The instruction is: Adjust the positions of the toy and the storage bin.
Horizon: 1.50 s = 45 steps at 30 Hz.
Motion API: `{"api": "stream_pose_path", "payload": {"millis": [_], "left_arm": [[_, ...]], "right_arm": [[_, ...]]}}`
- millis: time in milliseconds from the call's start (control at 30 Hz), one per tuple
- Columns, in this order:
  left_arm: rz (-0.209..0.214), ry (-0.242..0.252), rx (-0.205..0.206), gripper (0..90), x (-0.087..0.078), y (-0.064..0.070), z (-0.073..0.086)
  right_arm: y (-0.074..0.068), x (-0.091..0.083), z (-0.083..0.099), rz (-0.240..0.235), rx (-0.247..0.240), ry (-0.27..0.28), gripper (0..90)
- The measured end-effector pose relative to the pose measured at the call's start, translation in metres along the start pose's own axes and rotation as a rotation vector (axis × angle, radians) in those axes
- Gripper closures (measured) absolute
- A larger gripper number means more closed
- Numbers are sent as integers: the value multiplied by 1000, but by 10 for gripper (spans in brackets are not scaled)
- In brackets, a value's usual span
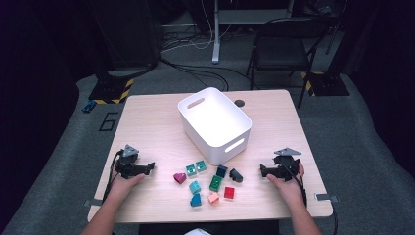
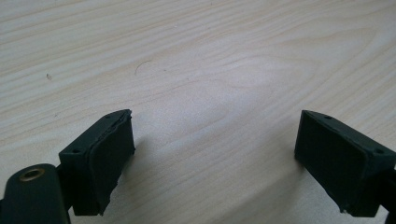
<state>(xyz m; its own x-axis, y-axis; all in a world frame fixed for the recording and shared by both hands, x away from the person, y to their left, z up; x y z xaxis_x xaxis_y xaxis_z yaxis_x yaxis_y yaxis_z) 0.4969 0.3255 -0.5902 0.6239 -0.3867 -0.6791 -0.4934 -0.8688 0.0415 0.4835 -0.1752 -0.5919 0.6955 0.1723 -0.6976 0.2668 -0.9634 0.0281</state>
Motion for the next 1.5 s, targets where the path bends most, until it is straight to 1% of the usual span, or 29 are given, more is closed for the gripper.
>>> {"api": "stream_pose_path", "payload": {"millis": [233,300,333,367,500,600,633,700,733,767,800,833,867,900,933,967,1000,1033,1067,1133,1167,1200,1233,1267,1300,1333,1400,1433,1500], "left_arm": [[7,-1,0,125,0,1,-1],[5,12,5,126,1,0,-1],[6,10,3,126,1,1,-1],[6,10,3,126,1,1,-1],[5,6,1,147,1,1,-2],[4,4,1,162,1,2,-2],[12,8,0,194,0,4,-3],[19,-6,2,237,-1,6,-3],[19,-6,2,253,-1,6,-3],[24,0,-3,262,-1,6,-4],[28,8,-14,262,-1,6,-5],[42,-1,-17,284,-2,7,-5],[36,-11,-13,319,-2,7,-6],[36,-11,-13,329,-2,7,-6],[32,-16,-21,329,-2,6,-6],[40,-29,-22,344,-2,6,-7],[42,-30,-34,363,-2,6,-10],[42,-30,-34,371,-2,6,-10],[41,-32,-23,372,-3,5,-12],[52,-14,-47,388,-4,6,-17],[59,-25,-48,390,-5,6,-18],[65,-23,-49,390,-5,7,-21],[72,-27,-45,390,-6,8,-24],[76,-22,-54,393,-7,10,-27],[92,-19,-44,418,-9,13,-33],[97,-23,-41,427,-10,14,-35],[92,-12,-42,433,-11,14,-39],[105,-1,-57,444,-13,17,-44],[105,-2,-59,447,-14,17,-46]], "right_arm": [[1,0,-1,11,9,7,7],[0,0,-1,14,14,5,11],[0,-1,-1,13,11,12,44],[0,-1,-1,13,11,12,44],[-2,-4,-2,19,19,41,160],[-3,-5,-2,17,18,43,193],[-3,-5,-2,18,12,43,222],[-3,-6,-3,17,14,43,247],[-3,-6,-3,17,14,43,247],[-5,-6,-3,12,17,41,289],[-5,-6,-3,12,17,41,289],[-5,-7,-4,11,15,42,316],[-6,-8,-4,7,4,33,356],[-6,-8,-4,7,4,33,356],[-7,-8,-4,4,7,27,381],[-6,-9,-5,11,-6,26,387],[-8,-13,-9,9,-8,31,390],[-8,-13,-9,9,-8,31,390],[-9,-17,-12,5,-10,38,388],[-10,-19,-14,4,-8,42,391],[-11,-22,-16,0,-4,46,399],[-14,-26,-19,-15,-5,49,438],[-14,-26,-19,-15,-5,49,438],[-16,-28,-21,-27,-6,47,459],[-20,-32,-24,-47,-12,42,473],[-22,-34,-26,-55,-17,44,483],[-27,-38,-31,-66,-23,44,492],[-29,-39,-33,-70,-30,38,493],[-31,-40,-36,-70,-33,39,492]]}}
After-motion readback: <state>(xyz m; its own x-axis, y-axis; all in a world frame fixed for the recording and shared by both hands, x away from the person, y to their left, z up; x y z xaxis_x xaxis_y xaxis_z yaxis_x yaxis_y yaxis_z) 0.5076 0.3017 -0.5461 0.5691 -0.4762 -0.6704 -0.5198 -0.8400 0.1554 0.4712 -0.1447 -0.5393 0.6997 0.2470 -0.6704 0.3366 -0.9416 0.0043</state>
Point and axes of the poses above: each handheld gripper's, and its own axes: x roughly forward along the jaws, z roughly out of its underside, y roughly to its right, the point moved 9 cm from there along x, roughly forward along the jaws, and after that the axes turned 3 degrees about z, right-handed, at the moved point
